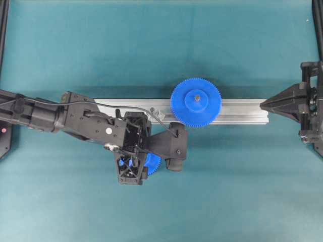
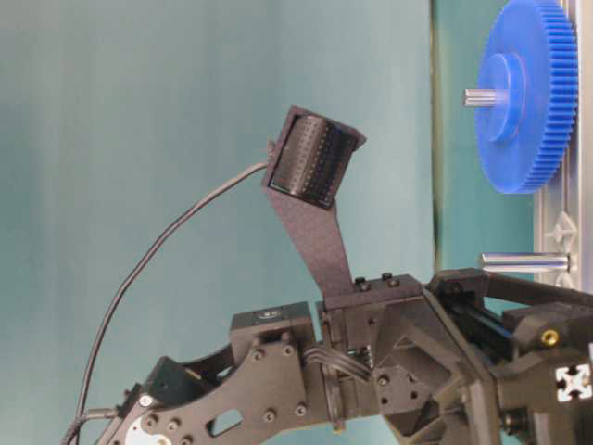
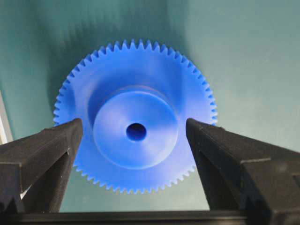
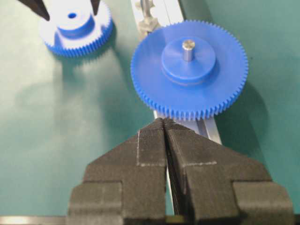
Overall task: Find the location of the shaft and insert the small gear.
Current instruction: 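Close the left gripper on the small blue gear's hub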
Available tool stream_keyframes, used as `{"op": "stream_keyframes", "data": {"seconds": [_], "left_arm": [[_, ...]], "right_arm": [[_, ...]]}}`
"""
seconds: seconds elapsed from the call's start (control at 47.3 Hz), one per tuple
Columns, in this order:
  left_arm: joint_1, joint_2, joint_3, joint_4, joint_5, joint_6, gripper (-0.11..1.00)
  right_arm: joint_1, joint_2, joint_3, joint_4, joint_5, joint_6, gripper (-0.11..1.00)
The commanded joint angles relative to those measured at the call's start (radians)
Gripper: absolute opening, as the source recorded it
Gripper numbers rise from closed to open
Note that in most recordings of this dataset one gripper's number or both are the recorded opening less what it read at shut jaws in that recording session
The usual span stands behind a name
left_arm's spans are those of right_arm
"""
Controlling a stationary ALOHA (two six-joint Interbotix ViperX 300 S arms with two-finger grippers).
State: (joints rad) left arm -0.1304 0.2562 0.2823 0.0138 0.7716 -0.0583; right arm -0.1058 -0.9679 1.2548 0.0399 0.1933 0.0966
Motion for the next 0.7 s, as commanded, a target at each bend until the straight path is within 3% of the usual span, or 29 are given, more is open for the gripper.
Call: {"op": "stream_keyframes", "data": {"seconds": [0.0,0.677], "left_arm": [[-0.005,-0.015,-0.018,0.003,-0.003,0.002,0.91],[-0.003,0.002,0.011,0.002,-0.028,-0.002,0.90]], "right_arm": [[-0.003,0.005,-0.011,-0.002,-0.009,0.011,0.04],[-0.003,0.005,-0.009,0.000,-0.009,0.020,0.04]]}}
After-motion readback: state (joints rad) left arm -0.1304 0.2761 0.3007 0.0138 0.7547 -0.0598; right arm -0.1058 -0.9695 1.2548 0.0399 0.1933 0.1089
